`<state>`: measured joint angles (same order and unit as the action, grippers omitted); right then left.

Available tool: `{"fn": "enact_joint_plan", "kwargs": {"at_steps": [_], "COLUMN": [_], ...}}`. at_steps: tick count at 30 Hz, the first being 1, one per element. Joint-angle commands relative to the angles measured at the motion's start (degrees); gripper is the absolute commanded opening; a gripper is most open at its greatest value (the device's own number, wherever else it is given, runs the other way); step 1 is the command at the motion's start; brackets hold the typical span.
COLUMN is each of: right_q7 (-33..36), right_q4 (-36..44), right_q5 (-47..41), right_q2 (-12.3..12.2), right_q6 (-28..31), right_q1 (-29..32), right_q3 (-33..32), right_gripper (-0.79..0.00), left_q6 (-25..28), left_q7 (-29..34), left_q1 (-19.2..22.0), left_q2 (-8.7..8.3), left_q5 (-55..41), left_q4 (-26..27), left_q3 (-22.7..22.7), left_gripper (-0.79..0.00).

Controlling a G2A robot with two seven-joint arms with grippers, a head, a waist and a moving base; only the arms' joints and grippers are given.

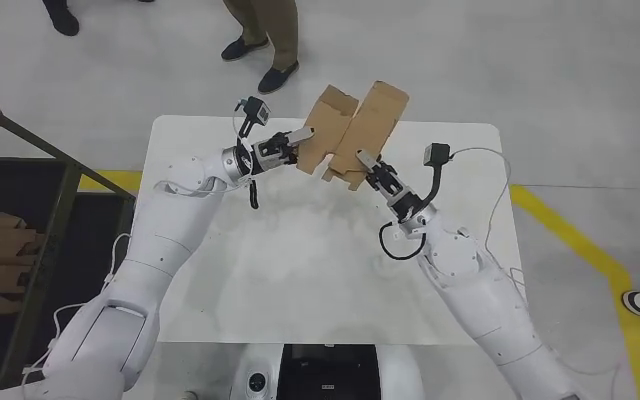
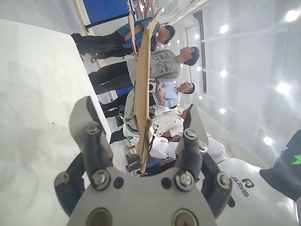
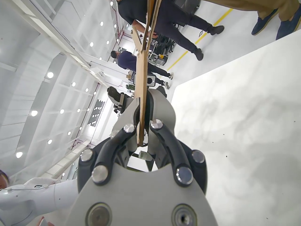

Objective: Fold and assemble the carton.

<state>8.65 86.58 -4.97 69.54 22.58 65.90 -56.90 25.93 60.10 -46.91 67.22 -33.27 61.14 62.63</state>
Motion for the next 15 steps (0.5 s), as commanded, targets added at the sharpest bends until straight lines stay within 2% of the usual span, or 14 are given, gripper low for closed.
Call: {"fn": "enact_joint_plan", "kwargs": {"at_steps": [1, 4, 5, 6, 7, 8, 15], "right_q7": [-0.2, -0.2, -0.1, 0.0, 0.2, 0.6, 4.3], "right_q4": [0.1, 0.3, 0.3, 0.3, 0.4, 0.4, -1.9], "right_q5": [0.6, 1.1, 1.1, 0.6, -0.1, -0.4, -5.0], "right_q2": [0.1, 0.3, 0.4, 0.5, 0.6, 0.6, 1.0], "right_q6": [0.0, 0.2, 0.5, 0.8, 1.1, 1.5, 5.3], "right_q1": [0.1, 0.0, 0.0, 0.1, 0.2, 0.1, -0.3], "right_q3": [-0.1, -0.1, -0.1, -0.1, -0.1, -0.3, -1.2], "right_gripper": [-0.785, -0.785, -0.656, -0.489, -0.2, 0.0, 0.0], "left_q6": [-0.2, -0.4, -0.5, -0.6, -0.7, -0.8, -1.0], "left_q7": [0.1, 0.1, 0.1, 0.0, 0.0, 0.1, 4.2], "left_q1": [-0.1, -0.2, -0.2, -0.2, -0.2, -0.2, 1.5], "left_q2": [0.03, 0.06, 0.07, 0.07, 0.08, 0.07, -0.6], "left_q5": [0.1, 0.2, 0.2, 0.2, 0.1, 0.0, 0.2], "left_q4": [0.2, 0.3, 0.4, 0.4, 0.4, 0.4, -1.2], "left_q3": [0.0, 0.1, 0.2, 0.3, 0.4, 0.5, 3.0], "left_gripper": [-0.785, -0.785, -0.785, -0.785, -0.785, -0.785, -0.785]}}
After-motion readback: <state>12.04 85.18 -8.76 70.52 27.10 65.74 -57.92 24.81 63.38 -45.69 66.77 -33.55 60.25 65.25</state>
